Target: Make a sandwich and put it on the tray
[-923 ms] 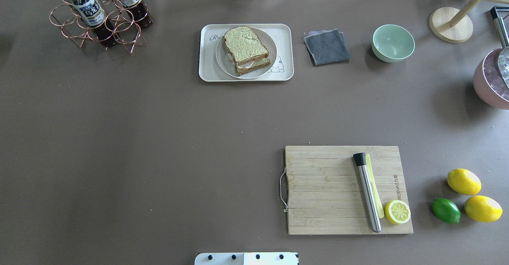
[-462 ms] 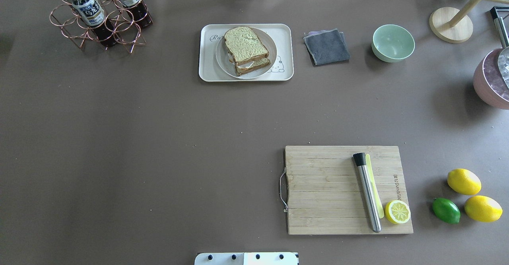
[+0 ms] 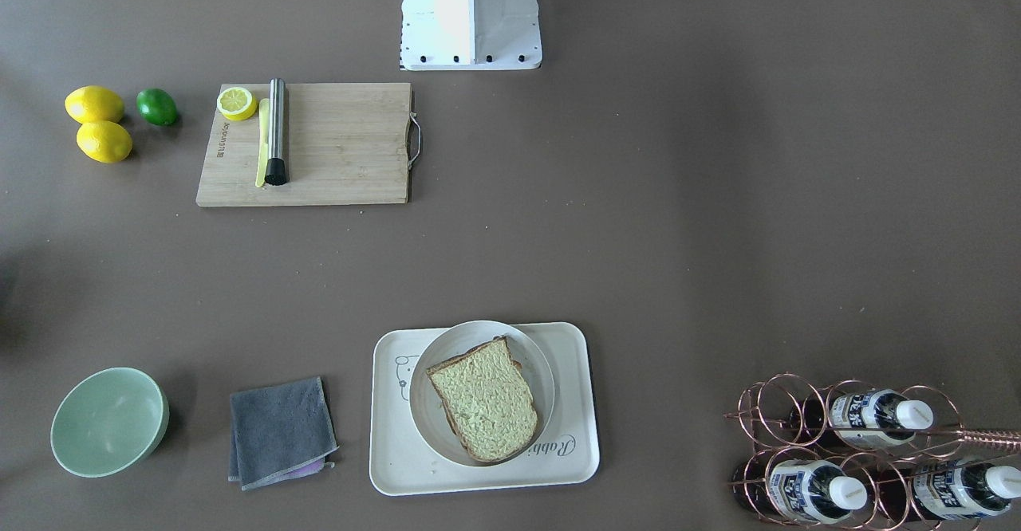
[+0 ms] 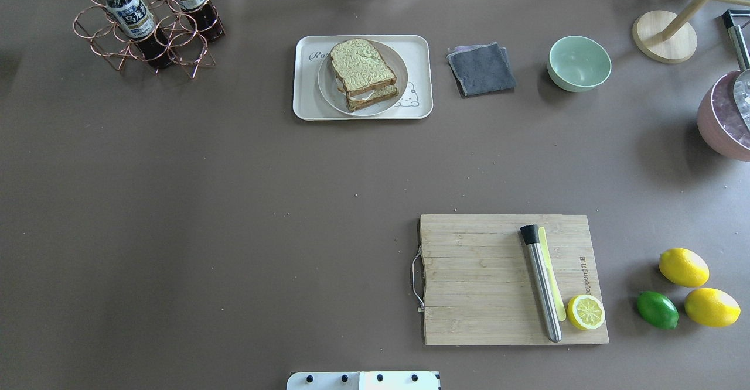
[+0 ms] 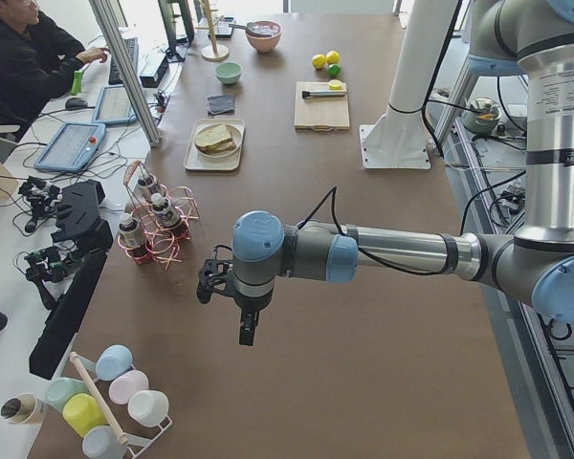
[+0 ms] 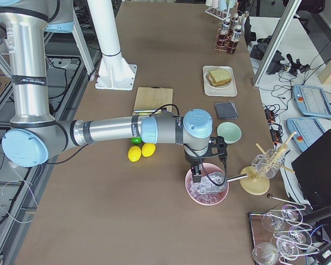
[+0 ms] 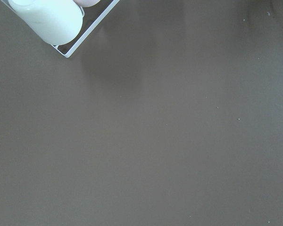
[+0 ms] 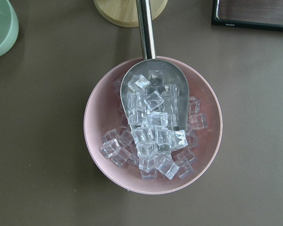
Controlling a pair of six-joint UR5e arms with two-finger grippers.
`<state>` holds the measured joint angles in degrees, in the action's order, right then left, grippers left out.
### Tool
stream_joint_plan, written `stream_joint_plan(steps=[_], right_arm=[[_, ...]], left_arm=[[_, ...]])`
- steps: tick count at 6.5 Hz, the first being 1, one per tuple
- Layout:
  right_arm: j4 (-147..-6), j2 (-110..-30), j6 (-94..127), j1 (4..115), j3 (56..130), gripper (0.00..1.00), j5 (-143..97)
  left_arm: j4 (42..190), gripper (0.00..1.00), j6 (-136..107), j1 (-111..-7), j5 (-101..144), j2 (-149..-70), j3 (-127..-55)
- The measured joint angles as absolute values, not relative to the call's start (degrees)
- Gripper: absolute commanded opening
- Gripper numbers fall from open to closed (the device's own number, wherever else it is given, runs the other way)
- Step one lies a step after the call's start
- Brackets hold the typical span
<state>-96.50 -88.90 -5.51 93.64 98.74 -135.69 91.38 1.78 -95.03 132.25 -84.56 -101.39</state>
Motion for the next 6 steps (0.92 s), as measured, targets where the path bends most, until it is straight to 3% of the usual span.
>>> stream_joint_plan(steps=[6], right_arm=[[-96.4, -89.1, -2.9, 92.0, 99.4, 1.0, -135.7]], left_arm=[[91.5, 0.98, 1.6, -95.5, 132.3, -84.5, -104.6]])
